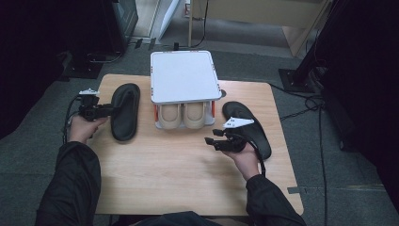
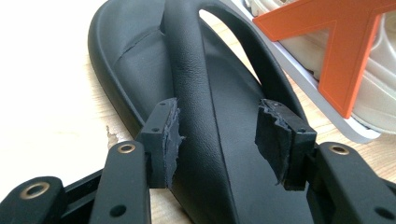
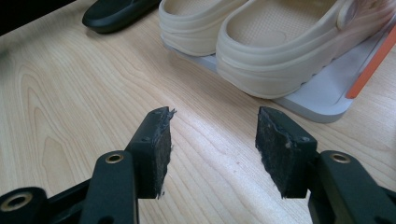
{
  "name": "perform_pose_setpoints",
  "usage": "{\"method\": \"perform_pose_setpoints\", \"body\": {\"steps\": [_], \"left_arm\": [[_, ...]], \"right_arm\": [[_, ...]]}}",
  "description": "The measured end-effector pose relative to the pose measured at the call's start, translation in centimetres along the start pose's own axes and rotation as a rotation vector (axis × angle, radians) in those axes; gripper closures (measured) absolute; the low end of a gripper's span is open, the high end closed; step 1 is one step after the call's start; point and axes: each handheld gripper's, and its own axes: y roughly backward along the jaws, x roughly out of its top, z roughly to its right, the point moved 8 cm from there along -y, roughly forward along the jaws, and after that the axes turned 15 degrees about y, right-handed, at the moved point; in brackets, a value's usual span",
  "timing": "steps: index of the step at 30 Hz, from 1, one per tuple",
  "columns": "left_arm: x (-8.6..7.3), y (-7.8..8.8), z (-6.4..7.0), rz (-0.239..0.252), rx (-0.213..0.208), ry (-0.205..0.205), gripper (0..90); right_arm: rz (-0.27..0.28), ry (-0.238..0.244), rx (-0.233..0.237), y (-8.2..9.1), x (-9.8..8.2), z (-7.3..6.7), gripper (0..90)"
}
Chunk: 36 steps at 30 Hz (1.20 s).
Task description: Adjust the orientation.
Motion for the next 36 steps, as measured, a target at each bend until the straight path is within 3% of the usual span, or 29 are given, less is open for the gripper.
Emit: {"method": "perform_pose_setpoints", "body": {"steps": [2,7,9,16,24,30,36], "left_arm": [[0.1,-0.4,0.0,-0.005,-0.011,0.015,49.6],[0.6,-1.4,-0.2,-0.022,-0.001,0.006,49.6],[0.7,-1.7,-0.2,-0.007,-0.002,0.010,50.0],[0.4,-2.8,-0.6,-0.010,0.030,0.004,55.8],[0.6,-2.5,-0.7,-0.022,0.068,0.048,67.3],[0.8,-2.1,0.0,-0.024,0.080,0.036,68.1],[0.7,-1.0,1.0,-0.041,0.069,0.072,68.1]], "right_arm": [[0.005,-0.001,-0.007,0.2,-0.1,0.0,46.2],[0.012,-0.008,-0.024,0.8,-0.4,0.0,46.2],[0.010,-0.016,-0.033,1.1,-0.7,0.0,46.2],[0.016,-0.022,-0.054,1.8,-1.1,0.2,46.2],[0.013,-0.017,-0.046,1.6,-1.0,0.1,46.2],[0.013,-0.012,-0.036,1.2,-0.7,0.1,46.2],[0.018,-0.001,-0.017,0.8,-0.2,0.1,46.6]]}}
